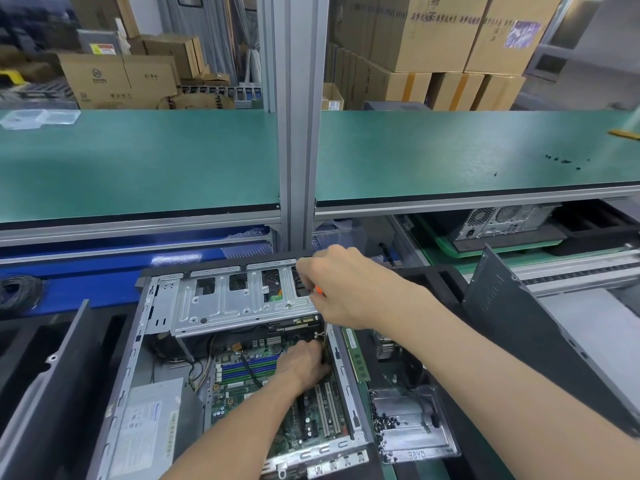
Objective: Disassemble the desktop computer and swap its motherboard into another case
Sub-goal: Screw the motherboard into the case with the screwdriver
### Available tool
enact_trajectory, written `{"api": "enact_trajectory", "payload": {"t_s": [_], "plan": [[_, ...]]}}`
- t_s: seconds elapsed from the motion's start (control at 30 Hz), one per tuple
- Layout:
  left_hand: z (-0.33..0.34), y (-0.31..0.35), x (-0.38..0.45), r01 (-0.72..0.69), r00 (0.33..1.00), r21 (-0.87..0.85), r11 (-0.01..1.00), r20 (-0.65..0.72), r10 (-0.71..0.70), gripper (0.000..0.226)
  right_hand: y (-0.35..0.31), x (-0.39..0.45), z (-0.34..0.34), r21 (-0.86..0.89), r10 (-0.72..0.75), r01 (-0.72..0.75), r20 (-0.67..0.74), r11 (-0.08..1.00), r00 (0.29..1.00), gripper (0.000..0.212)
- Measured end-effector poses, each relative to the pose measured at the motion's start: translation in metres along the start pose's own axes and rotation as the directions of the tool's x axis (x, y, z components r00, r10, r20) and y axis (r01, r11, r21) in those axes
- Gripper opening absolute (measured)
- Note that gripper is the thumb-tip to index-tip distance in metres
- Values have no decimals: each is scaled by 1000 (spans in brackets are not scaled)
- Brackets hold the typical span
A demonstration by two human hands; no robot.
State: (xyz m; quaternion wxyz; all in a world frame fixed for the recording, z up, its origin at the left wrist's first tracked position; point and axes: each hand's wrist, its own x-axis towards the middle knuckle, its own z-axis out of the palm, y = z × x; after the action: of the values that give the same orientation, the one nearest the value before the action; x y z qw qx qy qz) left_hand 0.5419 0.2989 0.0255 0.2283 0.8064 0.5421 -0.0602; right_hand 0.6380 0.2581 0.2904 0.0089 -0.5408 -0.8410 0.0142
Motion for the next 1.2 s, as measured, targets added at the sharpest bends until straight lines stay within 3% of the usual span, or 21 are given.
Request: {"api": "enact_trajectory", "payload": {"t_s": [0.1,0.27,0.33,0.4,0.57,0.73,0.87,0.97,1.03,1.2], "plan": [[0,-1,2,-3,1000,12,1000,3,3,40,4,-1,-4,151,-70,57,81,987,994,34],[1,5,1,16,1000,32,999,-5,-16,30,7,0,4,-35,80,-83,-83,996,993,35],[3,8,1,36,999,24,999,-22,-35,23,10,2,6,21,75,-73,-85,997,994,26],[5,7,-1,45,998,11,999,-47,-44,29,12,1,8,110,60,-52,-72,993,996,20],[-1,6,-3,9,996,-34,999,-91,-12,34,12,-1,6,205,75,-32,-203,978,976,29],[-19,-10,-16,-81,991,-288,954,76,107,26,12,6,-3,229,143,-49,-414,972,899,29],[-29,-36,-41,-89,977,-295,951,161,141,20,12,15,-11,255,225,-100,-525,962,821,26],[-32,-53,-56,-37,981,-301,953,172,92,21,16,23,-16,260,243,-105,-585,960,773,25],[-35,-61,-64,41,991,-401,915,136,16,18,15,28,-16,272,238,-92,-571,958,786,23],[-47,-74,-69,220,953,-704,675,8,-302,23,4,31,0,280,189,-41,-527,959,829,22]]}}
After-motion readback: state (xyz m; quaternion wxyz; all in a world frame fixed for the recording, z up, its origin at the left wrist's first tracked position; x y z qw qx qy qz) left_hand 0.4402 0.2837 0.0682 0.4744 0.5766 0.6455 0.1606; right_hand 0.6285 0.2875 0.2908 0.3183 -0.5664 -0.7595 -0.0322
